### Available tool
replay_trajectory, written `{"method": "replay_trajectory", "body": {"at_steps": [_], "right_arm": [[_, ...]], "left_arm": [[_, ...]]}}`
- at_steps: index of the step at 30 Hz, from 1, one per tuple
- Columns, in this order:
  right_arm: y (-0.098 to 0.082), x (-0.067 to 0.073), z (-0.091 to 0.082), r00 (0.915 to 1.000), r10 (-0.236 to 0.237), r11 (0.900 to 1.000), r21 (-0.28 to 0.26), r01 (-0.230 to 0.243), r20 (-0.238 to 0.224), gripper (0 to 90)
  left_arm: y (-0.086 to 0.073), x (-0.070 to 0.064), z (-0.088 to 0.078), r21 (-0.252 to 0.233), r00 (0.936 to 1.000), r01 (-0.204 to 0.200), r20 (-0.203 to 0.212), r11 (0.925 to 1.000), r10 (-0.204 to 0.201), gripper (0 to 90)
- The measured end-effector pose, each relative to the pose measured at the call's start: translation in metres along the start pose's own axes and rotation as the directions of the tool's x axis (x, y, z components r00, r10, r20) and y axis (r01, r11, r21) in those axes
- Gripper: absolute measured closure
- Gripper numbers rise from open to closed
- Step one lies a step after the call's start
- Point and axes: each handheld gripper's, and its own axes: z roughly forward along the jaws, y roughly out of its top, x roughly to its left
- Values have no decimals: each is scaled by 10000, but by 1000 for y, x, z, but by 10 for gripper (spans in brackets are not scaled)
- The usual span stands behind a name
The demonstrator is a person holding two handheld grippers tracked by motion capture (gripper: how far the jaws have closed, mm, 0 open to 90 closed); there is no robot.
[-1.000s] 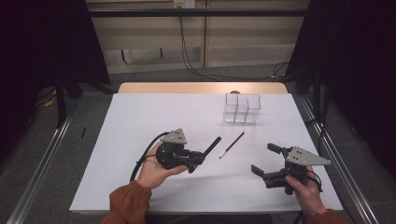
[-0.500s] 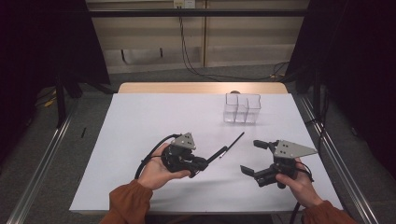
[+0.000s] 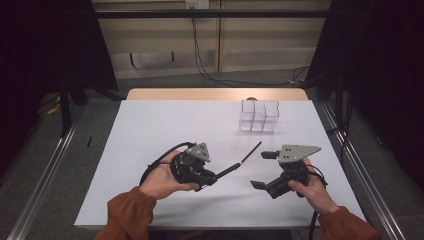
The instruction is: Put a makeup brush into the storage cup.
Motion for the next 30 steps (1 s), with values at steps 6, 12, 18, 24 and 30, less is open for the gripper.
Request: {"method": "replay_trajectory", "body": {"at_steps": [6, 12, 18, 24, 30], "right_arm": [[9, 1, 13, 9951, -140, 9887, 1472, 283, -976, 29], [18, 0, 24, 9896, -476, 9758, 2055, 752, -1357, 28], [26, -2, 33, 9809, -759, 9504, 2847, 1255, -1790, 28], [31, -1, 45, 9640, -1089, 9164, 3514, 1919, -2424, 36], [36, -1, 55, 9536, -1296, 8841, 4038, 2352, -2716, 47]], "left_arm": [[1, 2, 1, 483, 9999, -91, -52, 9988, 94, 771], [1, 2, 4, 882, 9998, -202, 30, 9959, 200, 771], [3, 3, 5, 1194, 9994, -335, 71, 9923, 329, 771], [2, 3, 9, 1555, 9989, -450, 163, 9868, 430, 770], [3, 4, 11, 1846, 9987, -497, 170, 9816, 473, 770]]}}
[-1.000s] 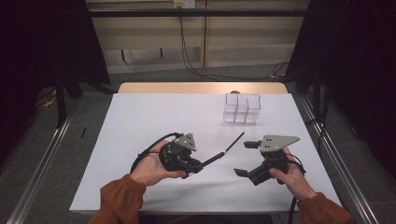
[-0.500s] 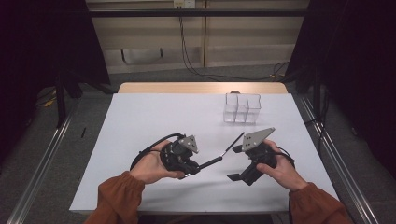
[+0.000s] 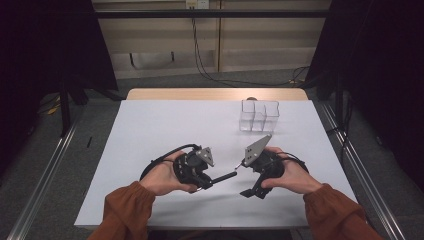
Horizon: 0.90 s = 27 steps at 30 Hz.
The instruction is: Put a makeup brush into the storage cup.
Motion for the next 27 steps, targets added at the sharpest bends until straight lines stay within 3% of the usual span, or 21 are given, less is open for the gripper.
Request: {"method": "replay_trajectory", "body": {"at_steps": [8, 13, 19, 24, 27], "right_arm": [[8, -4, 6, 9988, -360, 9975, 596, 380, -338, 81], [14, -6, 13, 9976, -262, 9926, 1168, 336, -641, 82], [16, -10, 23, 9942, -306, 9746, 2179, 525, -1027, 99], [20, -10, 28, 9926, -271, 9702, 2359, 547, -1186, 99], [22, -10, 28, 9936, -297, 9710, 2329, 546, -1092, 155]], "left_arm": [[1, 1, 5, 427, 9999, -7, 127, 9991, 1, 770], [3, 2, 8, 722, 9998, -79, 198, 9974, 65, 771], [4, 1, 14, 1010, 9993, 93, 347, 9948, -129, 770], [5, 3, 14, 1071, 9990, 48, 432, 9942, -95, 770], [5, 3, 13, 1056, 9989, -70, 462, 9944, 21, 770]]}}
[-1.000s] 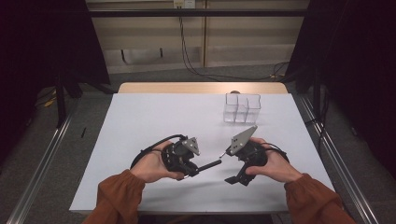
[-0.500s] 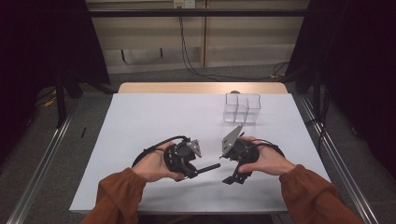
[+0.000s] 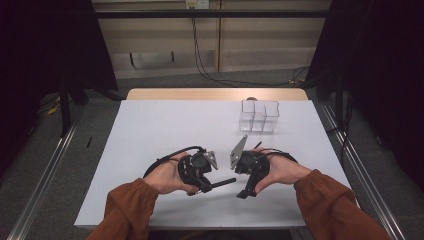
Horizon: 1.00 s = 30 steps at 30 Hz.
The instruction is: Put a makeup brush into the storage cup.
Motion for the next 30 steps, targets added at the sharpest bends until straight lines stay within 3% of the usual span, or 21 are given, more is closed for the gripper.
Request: {"method": "replay_trajectory", "body": {"at_steps": [5, 10, 18, 22, 25, 30], "right_arm": [[2, -2, 0, 9998, -166, 9996, -238, 168, 85, 306], [4, -4, 1, 9995, -271, 9993, -265, 267, -150, 440], [6, -1, 4, 9985, -537, 9981, -304, 534, -98, 567], [6, 0, 3, 9982, -596, 9971, -477, 590, -106, 640], [7, -1, 2, 9979, -618, 9965, -572, 607, -173, 659], [7, 0, 2, 9972, -734, 9952, -658, 724, -128, 685]], "left_arm": [[1, 0, 2, -31, 9999, 147, -38, 9999, -147, 770], [6, 0, 7, -51, 9999, 125, 19, 9999, -125, 770], [10, -2, 8, -22, 9998, -217, -19, 9998, 217, 770], [9, -2, 10, 10, 9999, -164, -33, 9999, 164, 770], [7, -2, 11, -183, 10000, -12, -37, 9998, 12, 770], [8, -1, 13, -8, 9998, -179, 44, 9998, 179, 770]]}}
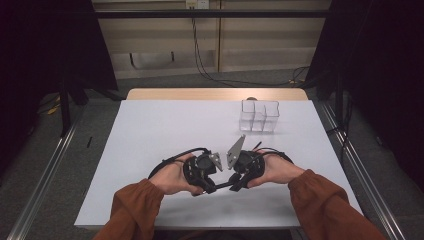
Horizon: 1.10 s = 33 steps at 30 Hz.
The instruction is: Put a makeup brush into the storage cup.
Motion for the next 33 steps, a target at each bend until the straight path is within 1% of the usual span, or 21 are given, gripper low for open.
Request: {"method": "replay_trajectory", "body": {"at_steps": [2, 5, 6, 7, 9, 11, 12, 13, 16, 17, 19, 20, 21, 22, 23, 25, 27, 28, 29, 31, 33], "right_arm": [[0, 1, 0, 10000, -1, 10000, -30, 0, -79, 697], [1, 1, 0, 9999, -82, 10000, -20, 82, -102, 744], [0, 1, 1, 9999, -107, 9999, -3, 107, -107, 769], [-1, 1, 1, 9998, -58, 10000, 60, 59, -178, 773], [-2, 0, 1, 9997, -87, 9999, -124, 84, -211, 778], [-3, 0, 2, 9995, -141, 9998, -157, 136, -284, 788], [-3, 0, 2, 9995, -171, 9998, -120, 168, -271, 791], [-3, 1, 2, 9993, -189, 9998, -115, 186, -311, 793], [-4, 1, 2, 9991, -253, 9996, -152, 248, -350, 799], [-4, 1, 2, 9990, -299, 9994, -182, 293, -323, 800], [-4, 0, 1, 9991, -183, 9996, -227, 174, -383, 800], [-5, 0, 0, 9989, -65, 9998, -202, 56, -454, 800], [-5, -1, 0, 9993, -149, 9994, -305, 138, -354, 801], [-5, -1, 0, 9990, -200, 9991, -377, 184, -403, 801], [-6, 1, -1, 9985, 56, 9997, -213, -68, -544, 801], [-6, 1, -1, 9986, 61, 9997, -217, -72, -521, 801], [-7, 1, -1, 9987, 64, 9997, -235, -76, -503, 801], [-8, 0, -1, 9993, -47, 9993, -368, 33, -373, 801], [-8, 0, -2, 9992, -76, 9992, -407, 60, -402, 801], [-9, 0, -3, 9994, 42, 9991, -430, -57, -357, 801], [-10, -1, -3, 9995, 4, 9986, -524, -20, -306, 801]], "left_arm": [[1, -1, 2, -80, 10000, 86, -4, 9999, -86, 770], [1, -1, 1, -231, 10000, 88, 46, 9997, -87, 770], [1, -1, 1, -223, 10000, 5, 55, 9998, -4, 769], [1, -1, 0, -245, 10000, 20, 84, 9997, -18, 769], [1, -1, -1, -246, 10000, -5, 19, 9997, 6, 769], [0, 1, -1, -217, 10000, -90, 26, 9997, 90, 768], [0, 0, 0, -339, 10000, -59, -35, 9994, 57, 768], [0, 0, 0, -283, 10000, -96, -18, 9996, 95, 767], [-1, 0, -1, -447, 10000, 48, 7, 9990, -48, 764], [-1, 1, -2, -480, 10000, -26, -3, 9988, 26, 763], [-2, 2, -3, -574, 9999, 27, 108, 9983, -20, 760], [-2, 2, -3, -639, 10000, -14, -31, 9980, 12, 759], [-2, 1, -3, -686, 10000, 5, -75, 9976, -10, 757], [-2, 1, -3, -691, 9999, -48, -111, 9976, 41, 753], [-1, 2, -3, -717, 9999, -61, -126, 9974, 53, 742], [-1, 3, -3, -699, 9997, 5, -253, 9976, -23, 649], [-3, 4, -3, -930, 9998, 72, -203, 9956, -91, 628], [-4, 4, -3, -1085, 9995, 157, -262, 9940, -186, 619], [-5, 5, -3, -1154, 9994, 141, -292, 9932, -176, 595], [-8, 5, -3, -1459, 9984, 416, -329, 9884, -469, 539], [-10, 7, -3, -1670, 9965, 605, -476, 9841, -694, 436]]}}
